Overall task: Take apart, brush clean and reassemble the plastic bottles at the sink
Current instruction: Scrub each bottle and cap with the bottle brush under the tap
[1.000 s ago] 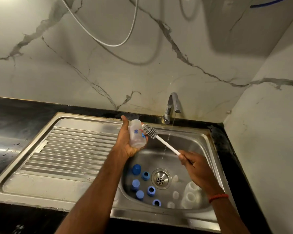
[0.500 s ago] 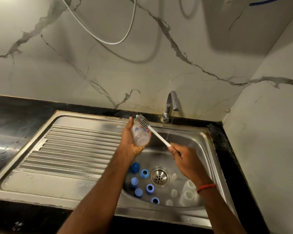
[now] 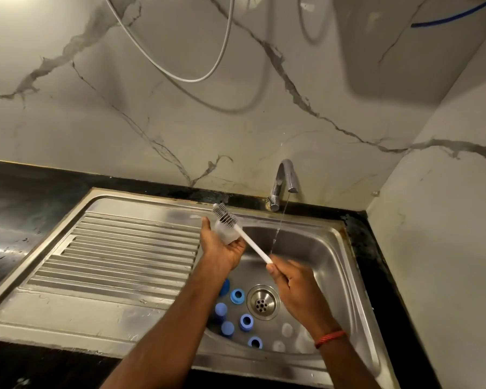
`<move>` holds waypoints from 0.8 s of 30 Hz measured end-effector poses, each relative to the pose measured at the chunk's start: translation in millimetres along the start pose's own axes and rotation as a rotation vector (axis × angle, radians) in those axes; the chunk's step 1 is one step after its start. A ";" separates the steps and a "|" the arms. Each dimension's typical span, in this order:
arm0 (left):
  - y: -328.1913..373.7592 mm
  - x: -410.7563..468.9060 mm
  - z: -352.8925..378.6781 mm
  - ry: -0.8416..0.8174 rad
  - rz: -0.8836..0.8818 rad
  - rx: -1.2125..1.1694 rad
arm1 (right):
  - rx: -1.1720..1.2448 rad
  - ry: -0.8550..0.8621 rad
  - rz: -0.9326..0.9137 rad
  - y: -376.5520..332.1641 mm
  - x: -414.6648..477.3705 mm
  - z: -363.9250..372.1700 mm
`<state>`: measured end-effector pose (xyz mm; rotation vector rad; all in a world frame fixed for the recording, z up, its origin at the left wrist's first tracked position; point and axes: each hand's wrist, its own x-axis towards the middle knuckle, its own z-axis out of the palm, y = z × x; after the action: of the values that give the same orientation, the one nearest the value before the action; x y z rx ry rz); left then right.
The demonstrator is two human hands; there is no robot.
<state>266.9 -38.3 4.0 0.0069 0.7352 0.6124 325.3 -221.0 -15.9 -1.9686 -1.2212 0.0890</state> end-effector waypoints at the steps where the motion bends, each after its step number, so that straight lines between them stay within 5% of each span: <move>1: 3.2 0.0 -0.1 -0.002 0.015 -0.019 | -0.008 -0.018 -0.016 0.1 -0.6 -2.1; 19: -4.8 2.3 1.4 0.026 -0.012 0.076 | -0.110 0.028 -0.018 2.8 6.8 -13.1; 24: 6.0 11.2 1.5 0.039 0.025 0.077 | -0.081 -0.074 -0.014 9.3 1.9 -21.1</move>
<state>271.2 -27.1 -0.6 0.0758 0.7967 0.6093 342.3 -233.9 -7.1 -2.0427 -1.3041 0.1074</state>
